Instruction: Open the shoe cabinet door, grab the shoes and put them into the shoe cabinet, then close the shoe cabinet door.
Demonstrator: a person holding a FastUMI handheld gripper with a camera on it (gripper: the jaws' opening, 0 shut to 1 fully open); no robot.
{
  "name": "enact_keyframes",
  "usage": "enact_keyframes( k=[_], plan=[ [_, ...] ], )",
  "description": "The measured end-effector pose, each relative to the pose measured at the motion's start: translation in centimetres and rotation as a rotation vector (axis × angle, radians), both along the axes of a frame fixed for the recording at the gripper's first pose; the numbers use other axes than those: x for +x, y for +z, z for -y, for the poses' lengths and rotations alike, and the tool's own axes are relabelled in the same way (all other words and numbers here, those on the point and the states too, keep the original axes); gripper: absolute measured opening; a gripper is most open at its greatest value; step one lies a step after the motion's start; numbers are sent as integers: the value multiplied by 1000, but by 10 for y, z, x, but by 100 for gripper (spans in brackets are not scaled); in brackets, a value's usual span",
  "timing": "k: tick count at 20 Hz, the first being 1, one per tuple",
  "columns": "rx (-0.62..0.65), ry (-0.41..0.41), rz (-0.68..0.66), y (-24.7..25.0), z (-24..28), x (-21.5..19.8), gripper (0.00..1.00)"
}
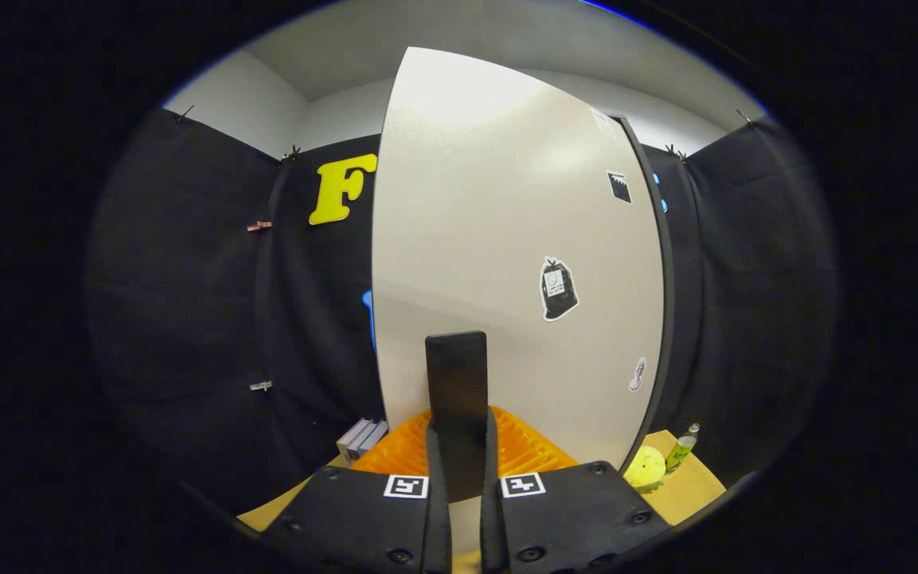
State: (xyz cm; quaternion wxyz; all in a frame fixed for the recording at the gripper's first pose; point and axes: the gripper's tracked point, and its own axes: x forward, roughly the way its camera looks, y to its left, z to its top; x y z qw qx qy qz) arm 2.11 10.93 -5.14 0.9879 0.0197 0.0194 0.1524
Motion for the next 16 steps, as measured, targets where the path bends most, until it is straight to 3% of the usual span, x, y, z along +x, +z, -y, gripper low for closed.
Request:
enact_keyframes(
  k=[11,16],
  plan=[
    [27,9,21,9,105,-50,17],
    [-4,-37,23,9,133,-55,17]
  ],
)
